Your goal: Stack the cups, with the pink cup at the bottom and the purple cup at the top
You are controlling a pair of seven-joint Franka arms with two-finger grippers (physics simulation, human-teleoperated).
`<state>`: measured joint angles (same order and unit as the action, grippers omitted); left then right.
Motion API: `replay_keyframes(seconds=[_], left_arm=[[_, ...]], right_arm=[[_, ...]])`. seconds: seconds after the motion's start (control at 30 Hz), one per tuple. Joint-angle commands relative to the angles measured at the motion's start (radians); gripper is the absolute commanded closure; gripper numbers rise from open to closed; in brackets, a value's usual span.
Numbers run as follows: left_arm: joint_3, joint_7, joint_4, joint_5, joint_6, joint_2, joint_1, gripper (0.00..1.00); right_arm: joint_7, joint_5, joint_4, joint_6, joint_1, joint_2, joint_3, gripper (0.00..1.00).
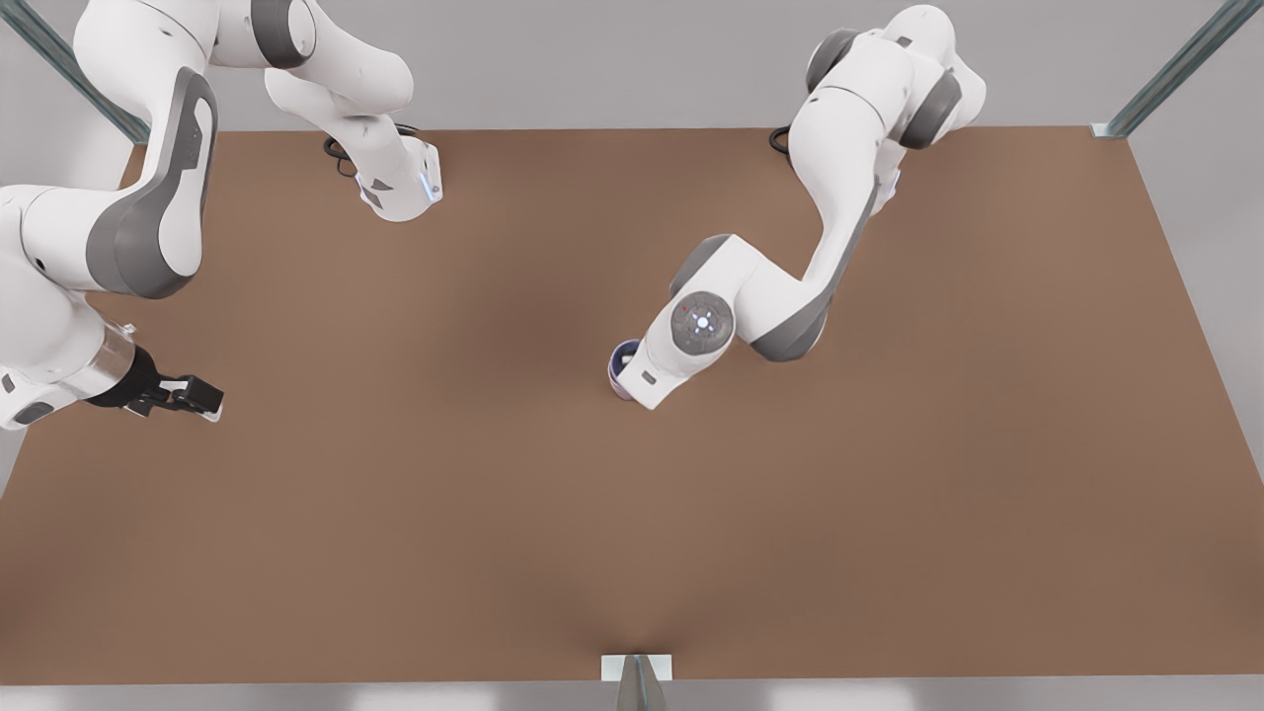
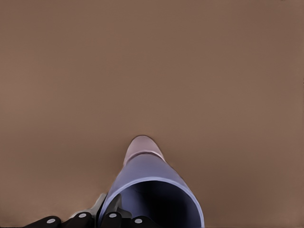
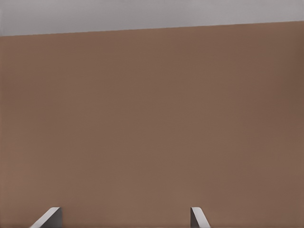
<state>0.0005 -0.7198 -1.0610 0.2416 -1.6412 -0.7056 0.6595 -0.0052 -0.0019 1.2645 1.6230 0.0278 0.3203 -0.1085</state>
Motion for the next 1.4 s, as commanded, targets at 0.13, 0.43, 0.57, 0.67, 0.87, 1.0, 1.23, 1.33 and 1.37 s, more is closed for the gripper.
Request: replay_keyframes(seconds=[0.13,0.43,0.57,0.67,0.87,1.0,1.23,1.33,1.37], left_arm=[[0.001,-0.469,-0.013,0.027,-0.035,-0.006,0.017,0.79],[-0.017,-0.431,-0.171,-0.021,-0.149,0.044,0.035,0.79],[-0.016,-0.411,-0.194,-0.027,-0.172,0.052,0.040,0.79],[-0.016,-0.397,-0.209,-0.028,-0.195,0.052,0.040,0.79],[-0.016,-0.385,-0.257,-0.028,-0.220,0.064,0.042,0.79],[-0.016,-0.383,-0.266,-0.030,-0.224,0.063,0.042,0.79],[-0.017,-0.386,-0.274,-0.027,-0.230,0.063,0.057,0.79],[-0.016,-0.383,-0.287,-0.028,-0.235,0.063,0.057,0.79],[-0.016,-0.383,-0.287,-0.028,-0.235,0.063,0.057,0.79]], right_arm=[[-0.016,0.000,0.001,0.003,0.004,0.000,0.003,0.00],[-0.018,0.002,0.003,0.003,0.004,0.002,0.006,0.00],[-0.016,0.002,0.001,0.005,0.004,0.003,0.006,0.00],[-0.016,0.002,0.001,0.003,0.003,0.003,0.006,0.00],[-0.018,0.002,0.004,0.003,0.003,0.003,0.006,0.00],[-0.016,0.002,0.003,0.005,0.004,0.011,0.007,0.00],[-0.016,0.003,0.001,0.006,0.004,0.011,0.009,0.00],[-0.016,0.003,0.001,0.006,0.004,0.011,0.009,0.00],[-0.016,0.003,0.001,0.008,0.004,0.011,0.009,0.00]])
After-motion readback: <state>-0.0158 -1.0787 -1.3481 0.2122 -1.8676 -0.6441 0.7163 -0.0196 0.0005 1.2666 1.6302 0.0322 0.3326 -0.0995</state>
